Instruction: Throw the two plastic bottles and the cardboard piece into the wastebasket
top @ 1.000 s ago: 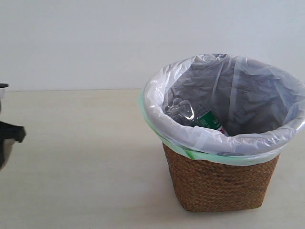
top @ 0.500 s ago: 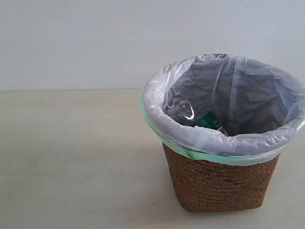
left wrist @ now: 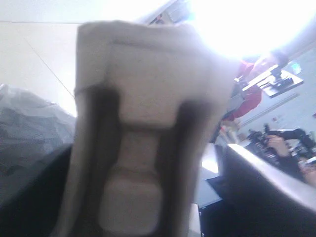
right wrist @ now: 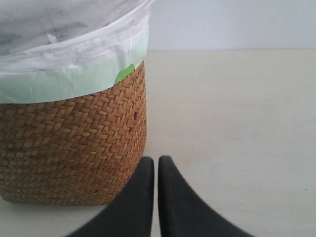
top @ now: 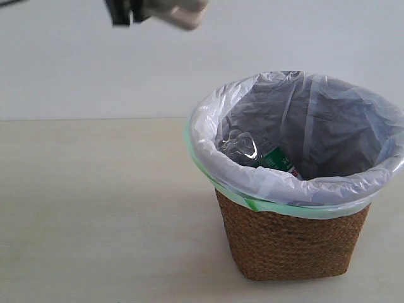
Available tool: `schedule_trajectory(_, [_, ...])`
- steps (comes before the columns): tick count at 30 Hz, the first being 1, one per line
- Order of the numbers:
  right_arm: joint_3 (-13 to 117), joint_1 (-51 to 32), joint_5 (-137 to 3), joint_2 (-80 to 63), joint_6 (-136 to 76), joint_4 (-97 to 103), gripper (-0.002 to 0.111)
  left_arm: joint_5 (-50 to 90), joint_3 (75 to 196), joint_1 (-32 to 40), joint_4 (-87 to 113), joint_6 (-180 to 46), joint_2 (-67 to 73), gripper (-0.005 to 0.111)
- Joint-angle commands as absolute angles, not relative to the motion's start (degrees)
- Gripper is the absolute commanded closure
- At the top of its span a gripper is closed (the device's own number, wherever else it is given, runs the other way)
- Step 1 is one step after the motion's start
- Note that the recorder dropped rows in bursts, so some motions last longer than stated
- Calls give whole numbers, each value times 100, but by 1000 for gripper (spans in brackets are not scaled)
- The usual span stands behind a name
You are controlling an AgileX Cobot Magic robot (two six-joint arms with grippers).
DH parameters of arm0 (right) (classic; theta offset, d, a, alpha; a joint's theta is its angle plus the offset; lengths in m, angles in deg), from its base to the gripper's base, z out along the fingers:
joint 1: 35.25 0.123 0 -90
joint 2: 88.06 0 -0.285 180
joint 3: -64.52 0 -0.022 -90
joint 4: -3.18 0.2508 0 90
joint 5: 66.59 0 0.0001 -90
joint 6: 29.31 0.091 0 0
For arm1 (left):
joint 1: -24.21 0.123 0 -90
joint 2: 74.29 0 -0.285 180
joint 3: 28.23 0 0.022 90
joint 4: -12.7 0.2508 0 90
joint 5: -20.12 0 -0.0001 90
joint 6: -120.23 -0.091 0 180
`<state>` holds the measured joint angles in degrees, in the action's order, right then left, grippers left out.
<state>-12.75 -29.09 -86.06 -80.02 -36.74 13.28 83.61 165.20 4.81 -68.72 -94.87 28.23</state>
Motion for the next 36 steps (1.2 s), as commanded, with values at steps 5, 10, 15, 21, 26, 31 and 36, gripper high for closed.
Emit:
schedule_trajectory(5, [-1270, -2938, -8576, -8027, -3697, 1299, 108, 8305, 17924, -403, -1874, -5857, 2886, 12])
schedule_trajectory(10, [-1270, -2938, -8576, -8027, -3697, 1299, 108, 9009, 17838, -366, 682, -4684, 2992, 14])
schedule_trajectory(15, [-1270, -2938, -8576, -8027, -3697, 1299, 108, 9009, 16861, -366, 1698, -4608, 2894, 19])
schedule_trajectory(21, [-1270, -2938, -8576, -8027, -3697, 1299, 108, 9009, 15346, -366, 2709, -4666, 2891, 70])
schedule_trajectory(26, [-1270, -2938, -8576, -8027, -3697, 1299, 108, 9009, 14082, 0, 3190, -4386, 2652, 103])
schedule_trajectory(31, [-1270, -2938, -8576, -8027, -3697, 1299, 108, 8158, 12982, 724, 2481, -4386, 1483, 103])
schedule_trajectory(36, [-1270, -2938, -8576, -8027, -3697, 1299, 108, 7477, 12188, 817, 1621, -4430, -213, 103])
